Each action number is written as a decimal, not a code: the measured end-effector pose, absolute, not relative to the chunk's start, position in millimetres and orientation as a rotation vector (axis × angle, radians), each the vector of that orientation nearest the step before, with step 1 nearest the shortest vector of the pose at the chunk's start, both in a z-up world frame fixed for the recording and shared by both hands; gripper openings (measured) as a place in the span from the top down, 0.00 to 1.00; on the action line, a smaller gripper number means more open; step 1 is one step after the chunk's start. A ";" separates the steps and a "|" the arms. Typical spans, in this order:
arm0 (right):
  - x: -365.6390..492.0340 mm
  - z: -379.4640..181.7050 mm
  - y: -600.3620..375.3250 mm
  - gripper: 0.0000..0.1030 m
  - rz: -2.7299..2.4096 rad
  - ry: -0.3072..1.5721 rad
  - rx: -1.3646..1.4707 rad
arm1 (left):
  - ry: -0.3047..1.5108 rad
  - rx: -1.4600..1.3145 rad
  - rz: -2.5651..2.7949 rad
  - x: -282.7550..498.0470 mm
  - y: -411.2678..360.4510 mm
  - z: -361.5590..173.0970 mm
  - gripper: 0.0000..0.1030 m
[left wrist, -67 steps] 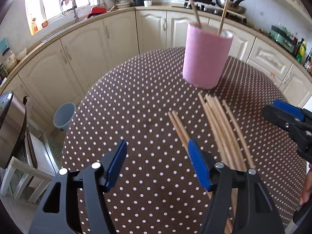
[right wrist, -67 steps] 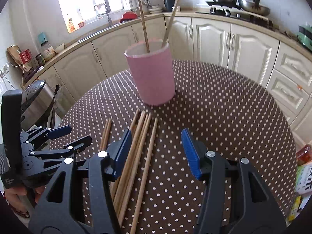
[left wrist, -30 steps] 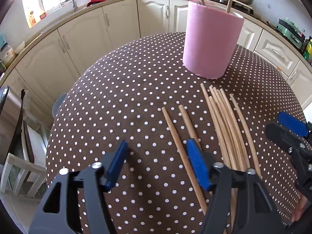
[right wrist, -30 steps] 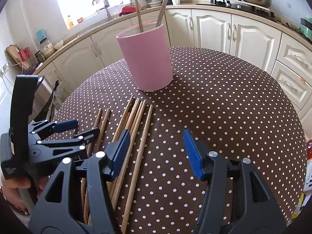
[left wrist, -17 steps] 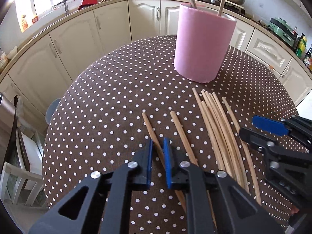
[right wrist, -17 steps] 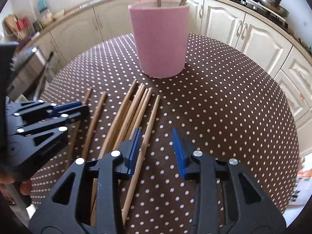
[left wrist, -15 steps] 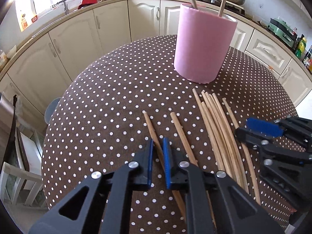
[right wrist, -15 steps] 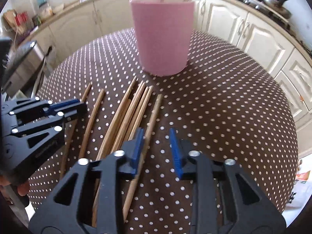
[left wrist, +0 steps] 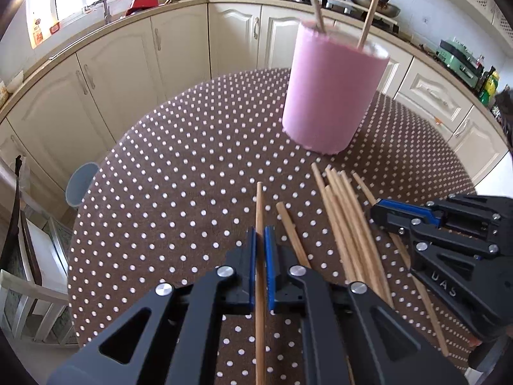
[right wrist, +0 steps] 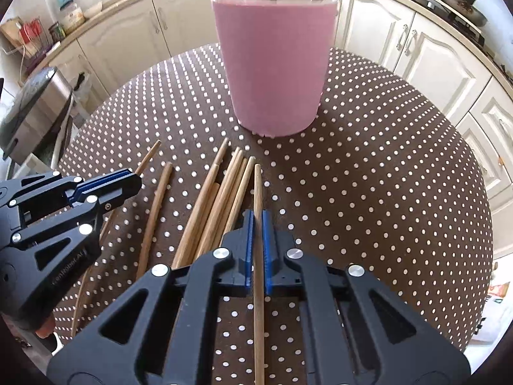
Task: Organize utensils
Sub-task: 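Close the left tool on a chopstick while the right tool grasps another and lifts, then carry the left tool's chopstick into the pink cup while the right tool lowers its own in, then open the left tool to release its chopstick while the right tool releases its own, then move the left tool back to the chopstick pile while the right tool returns too, then close the left tool on a chopstick while the right tool grasps another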
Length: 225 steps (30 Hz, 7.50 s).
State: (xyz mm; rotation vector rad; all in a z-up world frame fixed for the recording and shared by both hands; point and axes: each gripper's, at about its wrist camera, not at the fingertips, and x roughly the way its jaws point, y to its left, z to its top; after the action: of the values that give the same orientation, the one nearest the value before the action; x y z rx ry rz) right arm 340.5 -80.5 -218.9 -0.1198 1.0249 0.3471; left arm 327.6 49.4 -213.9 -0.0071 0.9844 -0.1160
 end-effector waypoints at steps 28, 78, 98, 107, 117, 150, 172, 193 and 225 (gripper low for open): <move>257.0 -52.4 -112.3 0.94 0.436 0.544 0.033 | 0.522 -0.063 -0.277 244.6 28.9 -47.8 0.94; 343.0 10.4 -132.9 0.94 0.327 0.227 0.145 | 0.287 -0.094 -0.190 382.2 6.7 -19.5 0.94; 348.5 -21.2 -124.3 0.94 0.314 0.305 0.122 | 0.341 -0.079 -0.186 365.1 22.0 -28.2 0.62; 348.4 -39.1 -125.4 0.94 0.307 0.354 0.133 | 0.357 -0.039 -0.161 355.9 23.5 -27.8 0.58; 343.8 -53.2 -126.1 0.94 0.307 0.412 0.144 | 0.390 -0.032 -0.145 345.9 30.7 -33.3 0.55; 268.0 -91.1 -124.0 0.93 0.329 0.512 0.116 | 0.572 -0.064 -0.136 268.9 52.9 -81.8 0.49; 280.1 -202.9 -128.4 0.93 0.348 0.796 0.142 | 0.985 -0.033 -0.096 296.4 39.4 -226.9 0.49; 302.0 -230.0 -101.4 0.93 0.348 0.875 0.111 | 0.960 0.015 -0.070 314.6 49.2 -227.3 0.88; 321.0 -224.2 -80.8 0.80 0.324 0.913 0.038 | 0.963 0.021 -0.085 321.3 42.3 -229.7 0.88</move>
State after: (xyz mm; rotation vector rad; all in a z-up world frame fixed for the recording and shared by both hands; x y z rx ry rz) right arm 321.0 -80.8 -224.2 0.0382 0.9127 0.3242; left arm 321.3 42.3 -229.7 0.0207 0.9627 -0.0855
